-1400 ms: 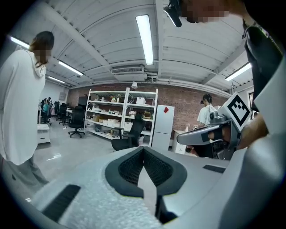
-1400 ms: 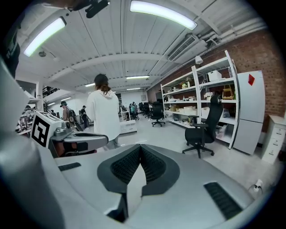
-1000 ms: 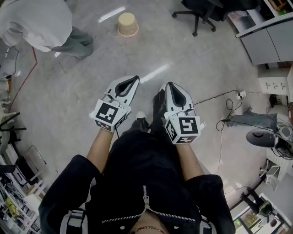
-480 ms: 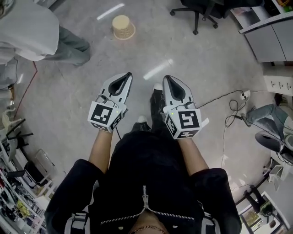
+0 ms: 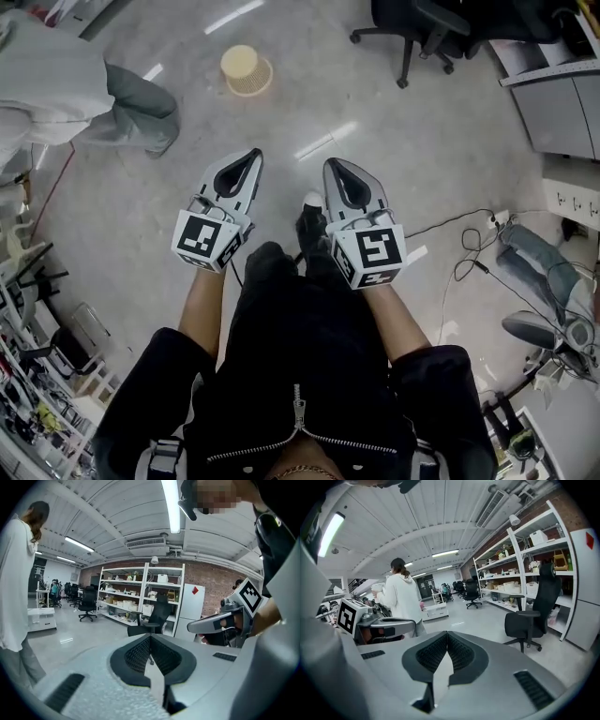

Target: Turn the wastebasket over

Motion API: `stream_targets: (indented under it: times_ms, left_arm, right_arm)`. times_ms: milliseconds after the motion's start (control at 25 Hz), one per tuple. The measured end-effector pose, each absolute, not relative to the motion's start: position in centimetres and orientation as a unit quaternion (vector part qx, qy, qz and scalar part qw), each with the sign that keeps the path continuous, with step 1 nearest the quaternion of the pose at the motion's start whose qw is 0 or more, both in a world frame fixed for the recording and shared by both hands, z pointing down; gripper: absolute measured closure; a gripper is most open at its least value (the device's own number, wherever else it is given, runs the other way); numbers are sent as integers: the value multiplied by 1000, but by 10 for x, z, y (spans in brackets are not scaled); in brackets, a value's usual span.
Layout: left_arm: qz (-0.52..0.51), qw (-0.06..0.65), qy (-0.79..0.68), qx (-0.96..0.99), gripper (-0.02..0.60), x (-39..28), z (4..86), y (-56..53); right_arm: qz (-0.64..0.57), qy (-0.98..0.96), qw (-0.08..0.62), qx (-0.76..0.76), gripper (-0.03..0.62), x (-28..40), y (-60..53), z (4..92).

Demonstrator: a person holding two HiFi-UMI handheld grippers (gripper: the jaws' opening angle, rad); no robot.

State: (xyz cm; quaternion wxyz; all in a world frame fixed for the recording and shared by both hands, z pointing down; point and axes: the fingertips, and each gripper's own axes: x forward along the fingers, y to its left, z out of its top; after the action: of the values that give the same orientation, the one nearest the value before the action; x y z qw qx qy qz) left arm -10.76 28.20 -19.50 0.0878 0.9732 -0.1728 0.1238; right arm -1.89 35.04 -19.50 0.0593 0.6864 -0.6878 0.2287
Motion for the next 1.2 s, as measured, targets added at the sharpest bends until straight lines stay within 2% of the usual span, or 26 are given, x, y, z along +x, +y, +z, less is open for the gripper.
stream_targets:
  times_ms: [560, 920, 1200]
  left_arm:
    - [137, 101, -185, 968, 577, -54, -162, 173]
    - [123, 115, -175, 970, 577, -7, -129, 40]
    - [128, 101, -164, 973, 577, 27, -88, -49]
  right_arm:
    - [250, -682, 64, 685, 583, 49, 254, -166]
    - [257, -692, 102, 667, 583, 85, 117, -133]
    - [240, -703, 94, 663, 583, 119, 17, -104]
